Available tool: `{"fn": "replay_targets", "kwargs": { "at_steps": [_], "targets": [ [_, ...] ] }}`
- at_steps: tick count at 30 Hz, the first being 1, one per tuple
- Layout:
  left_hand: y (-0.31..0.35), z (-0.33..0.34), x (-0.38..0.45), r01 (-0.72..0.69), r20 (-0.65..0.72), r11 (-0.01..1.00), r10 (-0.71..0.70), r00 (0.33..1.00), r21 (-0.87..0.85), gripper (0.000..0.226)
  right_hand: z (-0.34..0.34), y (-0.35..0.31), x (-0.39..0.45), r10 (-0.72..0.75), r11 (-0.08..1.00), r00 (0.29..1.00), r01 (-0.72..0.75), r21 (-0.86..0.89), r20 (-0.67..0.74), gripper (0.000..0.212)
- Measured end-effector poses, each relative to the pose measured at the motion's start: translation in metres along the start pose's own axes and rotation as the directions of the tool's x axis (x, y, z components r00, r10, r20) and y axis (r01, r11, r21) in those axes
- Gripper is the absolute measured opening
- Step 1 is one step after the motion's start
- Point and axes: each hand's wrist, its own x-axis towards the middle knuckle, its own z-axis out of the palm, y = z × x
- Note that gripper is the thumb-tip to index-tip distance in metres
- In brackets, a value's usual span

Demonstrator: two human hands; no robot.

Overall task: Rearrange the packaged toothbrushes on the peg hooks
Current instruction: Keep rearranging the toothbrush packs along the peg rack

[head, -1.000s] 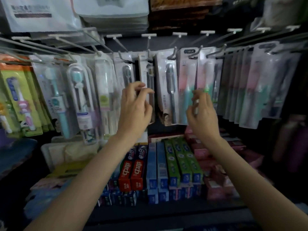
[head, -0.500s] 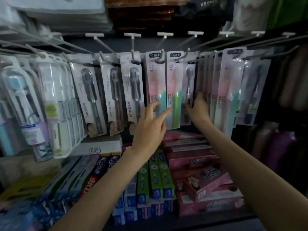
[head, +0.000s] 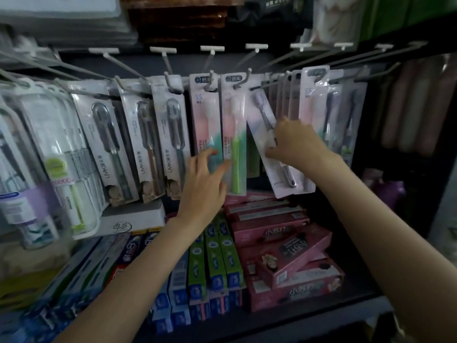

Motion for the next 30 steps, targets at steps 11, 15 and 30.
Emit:
{"fn": "replay_targets", "kwargs": {
  "at_steps": [11, 15, 30],
  "targets": [
    [0.005, 0.003, -0.004, -0.035, -0.012, 0.998, 0.034, 0.999, -0.058, 0.040, -0.028, 0.009, -0.032, 0.083, 0.992, 0.992, -0.073, -0.104, 0.095, 0.045],
    [0.011, 0.005, -0.004, -0.031, -0.062, 0.996, 0.026, 0.998, -0.089, 0.041, -0.029, 0.022, -0.050, -0.010, 0.963, 0.953, -0.072, 0.258, 0.304, 0.049],
    [0.103, 0.031, 0.053, -0.024, 0.036, 0.926, 0.040, 0.999, -0.376, 0.045, 0.030, 0.138, -0.071, 0.463, 0.760, 0.882, -0.345, 0.550, -0.087, 0.051]
  ]
}}
